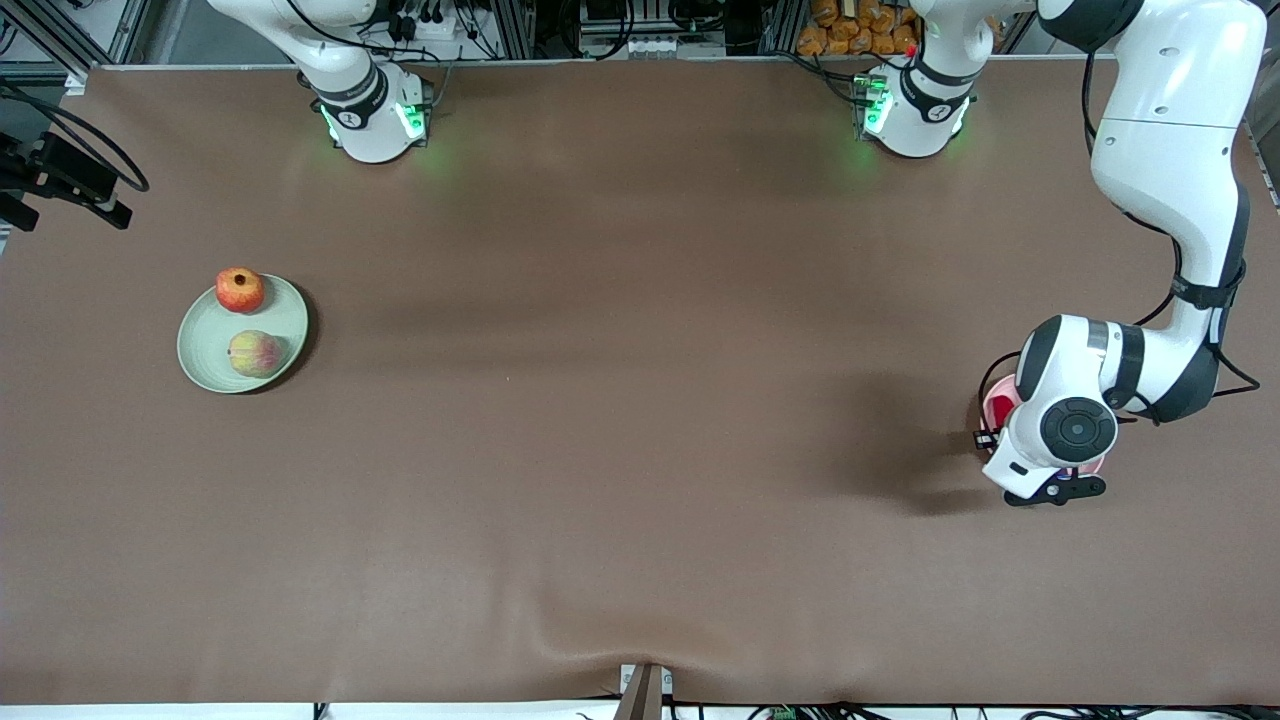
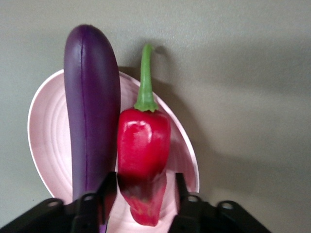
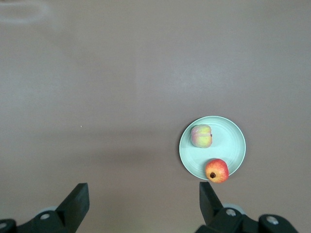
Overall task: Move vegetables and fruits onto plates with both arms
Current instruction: 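Lower the pepper beside the eggplant and open the left gripper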
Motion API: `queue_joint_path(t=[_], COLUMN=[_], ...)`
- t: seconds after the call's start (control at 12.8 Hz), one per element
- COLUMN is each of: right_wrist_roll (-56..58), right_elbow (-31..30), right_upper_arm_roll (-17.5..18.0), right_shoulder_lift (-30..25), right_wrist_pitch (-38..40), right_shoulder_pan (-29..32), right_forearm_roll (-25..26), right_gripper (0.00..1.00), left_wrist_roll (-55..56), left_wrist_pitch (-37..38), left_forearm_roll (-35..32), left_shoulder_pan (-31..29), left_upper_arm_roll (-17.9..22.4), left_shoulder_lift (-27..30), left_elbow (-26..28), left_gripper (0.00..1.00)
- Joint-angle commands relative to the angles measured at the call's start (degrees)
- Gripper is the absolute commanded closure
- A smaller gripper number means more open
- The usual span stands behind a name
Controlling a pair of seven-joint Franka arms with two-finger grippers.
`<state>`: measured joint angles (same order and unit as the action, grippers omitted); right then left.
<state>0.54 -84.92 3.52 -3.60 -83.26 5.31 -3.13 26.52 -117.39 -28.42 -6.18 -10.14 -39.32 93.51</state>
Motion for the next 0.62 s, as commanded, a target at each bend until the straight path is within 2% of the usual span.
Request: queue_joint_path(t=[0.0, 0.31, 0.39, 0.54], right_wrist_roll=[-0.63, -0.63, -0.63, -0.63], right_elbow=[0.81, 0.81, 0.81, 0.81], right_upper_arm_roll=[0.44, 0.44, 0.44, 0.44], right_shoulder_lift=[0.17, 0.17, 0.17, 0.17], right_wrist_pitch=[0.82, 0.82, 0.82, 0.91], right_shoulder_pan=[0.66, 0.66, 0.58, 0.66], right_forearm_roll=[-0.65, -0.65, -0.65, -0.65], right_gripper=[0.00, 0.00, 0.00, 0.00], left_wrist_roll=[1.51, 2.65, 3.87, 4.15], left_wrist_pitch=[0.57, 7.95, 8.22, 11.37], left_forearm_roll=[-0.86, 1.15, 5.52, 12.92], left_shoulder_pan=[-0.41, -0.68, -0.77, -0.59], left_upper_arm_roll=[-0.93, -5.31, -6.72, -6.99], left_shoulder_lift=[3.61, 12.49, 15.56, 22.33], left_elbow=[0.09, 0.00, -0.09, -0.35], left_gripper=[0.00, 0.00, 0.00, 0.00])
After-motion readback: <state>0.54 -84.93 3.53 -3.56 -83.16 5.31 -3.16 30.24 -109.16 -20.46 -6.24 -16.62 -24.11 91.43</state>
